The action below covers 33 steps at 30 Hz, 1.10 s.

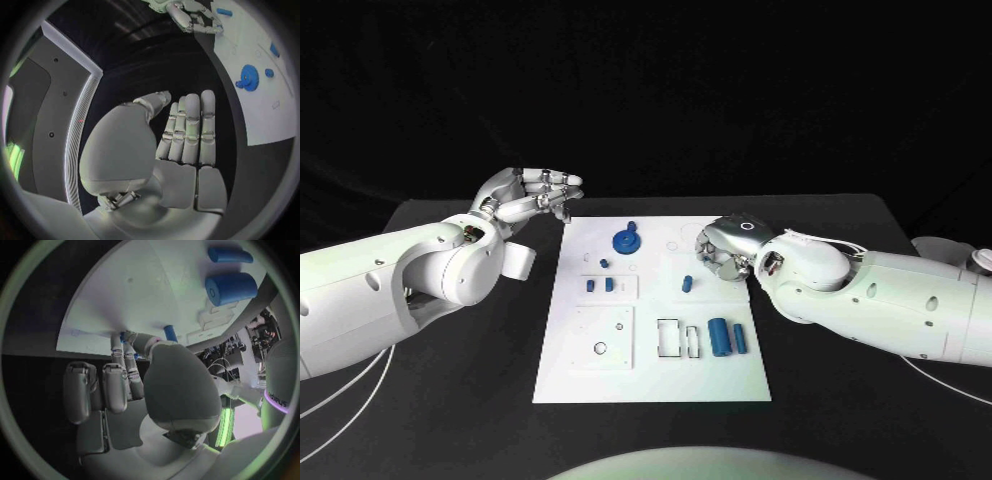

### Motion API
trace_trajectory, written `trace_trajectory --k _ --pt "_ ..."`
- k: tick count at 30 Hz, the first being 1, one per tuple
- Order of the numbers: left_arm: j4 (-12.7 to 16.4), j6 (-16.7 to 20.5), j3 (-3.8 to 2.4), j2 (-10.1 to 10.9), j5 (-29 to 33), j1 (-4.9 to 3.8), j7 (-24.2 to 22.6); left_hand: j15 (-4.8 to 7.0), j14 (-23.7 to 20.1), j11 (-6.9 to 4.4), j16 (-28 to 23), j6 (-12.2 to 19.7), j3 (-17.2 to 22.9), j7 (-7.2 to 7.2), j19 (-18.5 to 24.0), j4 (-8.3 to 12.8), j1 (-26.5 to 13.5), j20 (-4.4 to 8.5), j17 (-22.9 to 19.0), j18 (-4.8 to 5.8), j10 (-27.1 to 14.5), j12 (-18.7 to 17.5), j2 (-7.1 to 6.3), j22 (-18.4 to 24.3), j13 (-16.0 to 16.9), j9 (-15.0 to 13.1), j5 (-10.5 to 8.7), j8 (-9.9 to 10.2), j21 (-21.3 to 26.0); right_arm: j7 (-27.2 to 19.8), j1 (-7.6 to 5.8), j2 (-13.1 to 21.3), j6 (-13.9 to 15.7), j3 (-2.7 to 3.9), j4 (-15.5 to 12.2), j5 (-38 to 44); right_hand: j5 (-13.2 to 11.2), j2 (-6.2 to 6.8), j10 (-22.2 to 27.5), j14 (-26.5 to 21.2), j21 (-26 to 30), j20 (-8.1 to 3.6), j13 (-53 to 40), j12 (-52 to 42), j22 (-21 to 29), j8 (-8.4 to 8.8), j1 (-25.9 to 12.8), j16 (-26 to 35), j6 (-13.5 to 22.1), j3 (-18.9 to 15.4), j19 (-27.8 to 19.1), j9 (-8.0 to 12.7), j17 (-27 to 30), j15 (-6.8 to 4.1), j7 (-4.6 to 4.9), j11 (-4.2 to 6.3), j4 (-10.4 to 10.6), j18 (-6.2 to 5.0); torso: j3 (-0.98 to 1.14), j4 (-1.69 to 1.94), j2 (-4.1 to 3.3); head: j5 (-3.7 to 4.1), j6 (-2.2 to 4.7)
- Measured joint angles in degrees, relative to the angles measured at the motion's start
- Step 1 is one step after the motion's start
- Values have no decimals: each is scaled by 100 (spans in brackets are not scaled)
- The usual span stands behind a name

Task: Assemble the parts on the task board

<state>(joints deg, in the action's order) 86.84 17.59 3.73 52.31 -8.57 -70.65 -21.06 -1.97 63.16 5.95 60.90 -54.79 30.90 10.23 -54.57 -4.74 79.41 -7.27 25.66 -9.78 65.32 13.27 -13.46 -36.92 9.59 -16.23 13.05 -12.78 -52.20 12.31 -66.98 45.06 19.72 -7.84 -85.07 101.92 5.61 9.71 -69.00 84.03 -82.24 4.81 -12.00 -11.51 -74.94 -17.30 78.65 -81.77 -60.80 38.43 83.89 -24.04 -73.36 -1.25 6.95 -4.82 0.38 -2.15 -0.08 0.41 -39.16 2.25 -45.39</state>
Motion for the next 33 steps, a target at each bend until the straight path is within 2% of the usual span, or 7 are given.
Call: trace_trajectory --k 6,10,18,21,25,31,33 --pt "-28 0 0 -10 2 0 25 0 0 41 0 21 0 21 0 0 0 0 -5 0 -41 0 0 5 6 7 0 0 22 32 -16 135 229 23 -189 15 -11 0 -1 0 -14 0 -26 2 0 -21 0 0 0 9 0 -14 8 0 0 -1 -40 0 -1 -7 7 -5 16" --pt "-53 -1 0 -22 2 0 39 0 0 40 0 42 -16 41 0 16 0 0 -13 0 -82 0 0 16 6 16 0 29 22 33 -55 277 398 59 -409 -8 -22 0 -5 0 -14 0 -26 13 1 -21 1 0 0 17 0 -17 20 0 0 -5 -48 0 -1 -8 7 -7 29" --pt "-99 -2 0 -35 9 0 61 0 0 41 0 83 -16 40 0 16 0 0 -20 0 -123 21 0 25 11 27 0 29 45 5 -112 496 704 113 -1008 -148 -33 0 -10 0 -42 0 -26 22 1 -20 1 0 1 17 0 -16 20 0 0 -10 -48 0 2 -10 -1 -79 41" --pt "-113 -4 0 -54 15 0 64 0 0 40 0 83 -16 40 0 16 0 0 -20 0 -123 21 0 25 11 27 0 29 45 -18 -107 454 783 122 -1216 -211 -40 1 -11 0 -42 0 -25 23 2 -20 0 0 1 17 0 -16 20 0 0 -11 -48 0 3 -10 -4 -162 47" --pt "-133 -5 1 -98 28 1 64 0 0 61 0 83 -16 40 0 16 0 0 -20 1 -144 21 0 24 11 27 0 50 45 -73 -54 264 875 123 -1399 -287 -44 1 -12 0 -42 0 -24 34 2 -19 0 0 1 17 0 -16 29 1 0 -12 -48 0 7 -8 -8 -318 41" --pt "-171 -5 1 -193 50 1 62 -15 -15 61 0 103 -16 60 0 16 0 0 -24 1 -144 21 0 24 10 31 0 49 45 -158 98 -127 934 83 -1475 -355 -55 2 -14 0 -42 0 -23 34 2 -18 -1 0 2 16 0 -23 38 1 -1 -14 -48 0 -4 8 -8 -582 -3" --pt "-189 -4 2 -226 56 1 61 -20 -20 61 0 103 -16 60 0 16 0 0 -26 1 -144 21 0 24 10 34 0 50 45 -182 165 -226 944 76 -1466 -369 -42 1 -15 0 -42 1 -22 35 3 -18 -2 0 2 16 0 -23 41 1 -1 -14 -47 0 -9 10 -7 -649 -17"
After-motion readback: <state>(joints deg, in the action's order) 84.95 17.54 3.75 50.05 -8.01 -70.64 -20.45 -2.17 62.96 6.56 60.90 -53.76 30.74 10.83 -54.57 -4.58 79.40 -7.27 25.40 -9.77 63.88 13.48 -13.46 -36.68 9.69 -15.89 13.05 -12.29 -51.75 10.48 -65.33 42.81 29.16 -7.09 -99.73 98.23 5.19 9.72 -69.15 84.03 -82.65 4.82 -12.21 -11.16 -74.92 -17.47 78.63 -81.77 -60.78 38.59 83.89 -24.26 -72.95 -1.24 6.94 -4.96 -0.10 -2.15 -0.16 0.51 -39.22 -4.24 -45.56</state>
